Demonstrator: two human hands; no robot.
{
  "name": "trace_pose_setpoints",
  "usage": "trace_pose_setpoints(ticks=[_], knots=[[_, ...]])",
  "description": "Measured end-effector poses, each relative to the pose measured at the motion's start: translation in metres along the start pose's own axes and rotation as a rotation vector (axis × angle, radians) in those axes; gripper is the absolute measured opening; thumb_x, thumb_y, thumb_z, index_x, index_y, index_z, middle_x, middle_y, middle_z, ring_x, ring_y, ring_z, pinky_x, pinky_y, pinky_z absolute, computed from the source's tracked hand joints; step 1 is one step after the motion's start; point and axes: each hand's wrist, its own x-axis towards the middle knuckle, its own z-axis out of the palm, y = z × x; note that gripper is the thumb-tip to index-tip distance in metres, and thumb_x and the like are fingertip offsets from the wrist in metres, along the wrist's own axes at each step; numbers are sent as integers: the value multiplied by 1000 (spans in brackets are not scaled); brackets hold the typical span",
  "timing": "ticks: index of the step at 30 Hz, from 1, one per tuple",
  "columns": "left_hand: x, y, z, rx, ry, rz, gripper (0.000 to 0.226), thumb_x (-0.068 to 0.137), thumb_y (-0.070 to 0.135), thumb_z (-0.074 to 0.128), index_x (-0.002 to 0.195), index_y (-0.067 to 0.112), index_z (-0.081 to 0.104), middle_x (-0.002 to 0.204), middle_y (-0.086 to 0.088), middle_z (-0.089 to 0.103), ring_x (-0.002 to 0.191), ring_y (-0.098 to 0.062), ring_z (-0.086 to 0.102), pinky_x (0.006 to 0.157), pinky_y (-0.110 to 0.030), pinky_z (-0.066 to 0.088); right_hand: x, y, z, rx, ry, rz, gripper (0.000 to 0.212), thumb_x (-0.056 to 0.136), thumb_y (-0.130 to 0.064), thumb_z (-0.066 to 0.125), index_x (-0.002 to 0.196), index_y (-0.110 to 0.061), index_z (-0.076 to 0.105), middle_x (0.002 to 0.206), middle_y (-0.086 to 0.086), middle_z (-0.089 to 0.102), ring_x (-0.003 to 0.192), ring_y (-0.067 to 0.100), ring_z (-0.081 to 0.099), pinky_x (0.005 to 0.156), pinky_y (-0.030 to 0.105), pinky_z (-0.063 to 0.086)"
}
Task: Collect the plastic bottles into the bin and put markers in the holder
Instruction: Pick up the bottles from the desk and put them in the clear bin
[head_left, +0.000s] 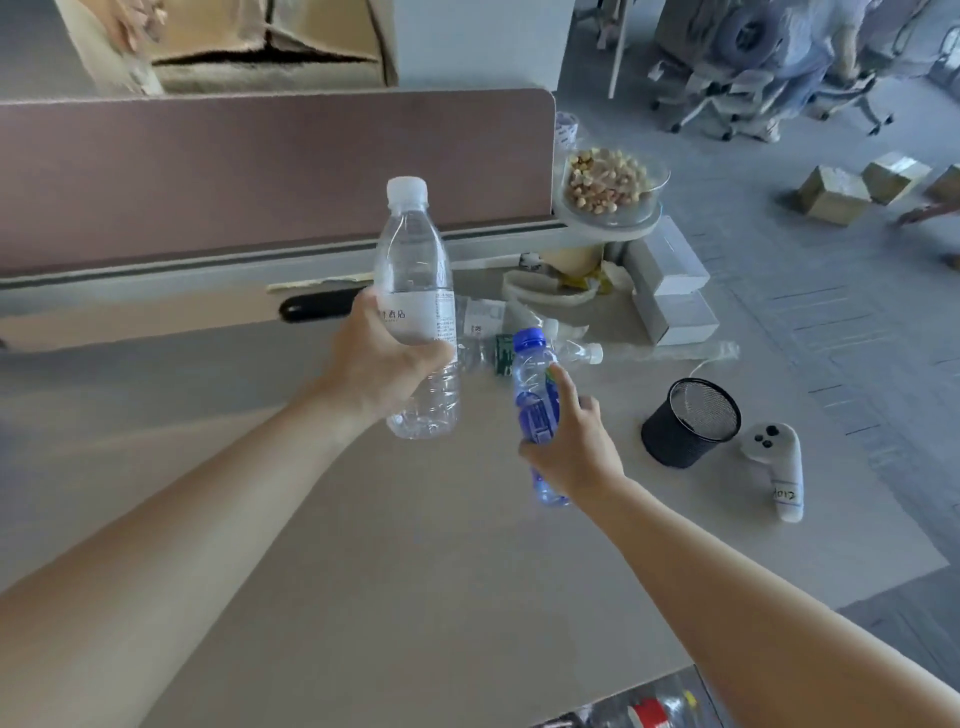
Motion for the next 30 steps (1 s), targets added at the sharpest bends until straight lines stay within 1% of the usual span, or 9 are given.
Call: trace_pose_setpoints(ticks=[3, 7, 12, 14, 19, 21, 26, 28, 30], knots=[[-11, -2, -43, 11, 58, -21, 50, 57, 27, 72, 104, 11, 62, 82, -5, 71, 65, -18, 67, 52, -26, 52, -8, -48, -7, 8, 28, -90, 97, 76, -24, 69, 149, -40, 8, 131, 11, 39, 102, 34, 57, 76, 39, 51], [-36, 5, -122, 65, 227, -16, 46, 66, 28, 75, 107, 26, 54, 83, 11, 65, 73, -5, 62, 60, -24, 47, -24, -128, -1, 50, 64, -217, 93, 79, -24, 68, 150, -37, 10, 135, 12, 41, 113, 33, 52, 78, 36, 44], [-81, 2, -251, 76, 424, -8, 60, 65, 31, 73, 120, 29, 49, 88, 12, 65, 83, -10, 64, 73, -30, 51, -61, -250, 40, 120, 29, -405, 91, 78, -26, 68, 149, -38, 13, 121, 10, 47, 92, 25, 54, 74, 34, 44], [-105, -7, -305, 63, 509, -26, 59, 69, 26, 72, 122, 27, 47, 86, 13, 62, 82, -10, 62, 68, -25, 48, -83, -300, 66, 161, -21, -489, 91, 76, -28, 70, 147, -40, 14, 122, 8, 49, 92, 24, 58, 73, 34, 47], [-167, -50, -421, 47, 712, -121, 59, 67, 28, 70, 119, 32, 42, 91, 16, 59, 86, -9, 61, 74, -29, 50, -144, -412, 133, 307, -143, -655, 90, 75, -23, 73, 146, -37, 19, 125, 3, 52, 100, 23, 57, 69, 28, 46], [-190, -70, -457, 39, 732, -174, 57, 69, 28, 71, 119, 31, 44, 88, 14, 60, 78, -10, 60, 65, -27, 48, -168, -450, 156, 380, -191, -691, 90, 77, -20, 73, 147, -35, 19, 126, 1, 54, 96, 19, 57, 60, 23, 43], [-217, -129, -513, 114, 722, -311, 59, 69, 33, 76, 119, 22, 48, 99, 2, 64, 82, -16, 61, 60, -29, 50, -215, -512, 204, 495, -226, -693, 87, 80, -26, 72, 148, -33, 20, 121, -7, 54, 96, 17, 51, 79, 28, 38], [-215, -155, -518, 95, 629, -408, 58, 76, 29, 72, 127, 16, 47, 111, -2, 63, 91, -21, 61, 72, -37, 53, -227, -524, 217, 495, -235, -687, 85, 81, -27, 72, 148, -31, 21, 112, -10, 50, 94, 15, 50, 79, 27, 37], [-212, -187, -519, 204, 570, -559, 69, 72, 43, 68, 130, 13, 46, 114, -4, 62, 95, -24, 62, 78, -36, 50, -236, -529, 228, 490, -248, -683, 80, 81, -25, 73, 146, -28, 26, 113, -9, 50, 94, 14, 50, 78, 27, 37]])
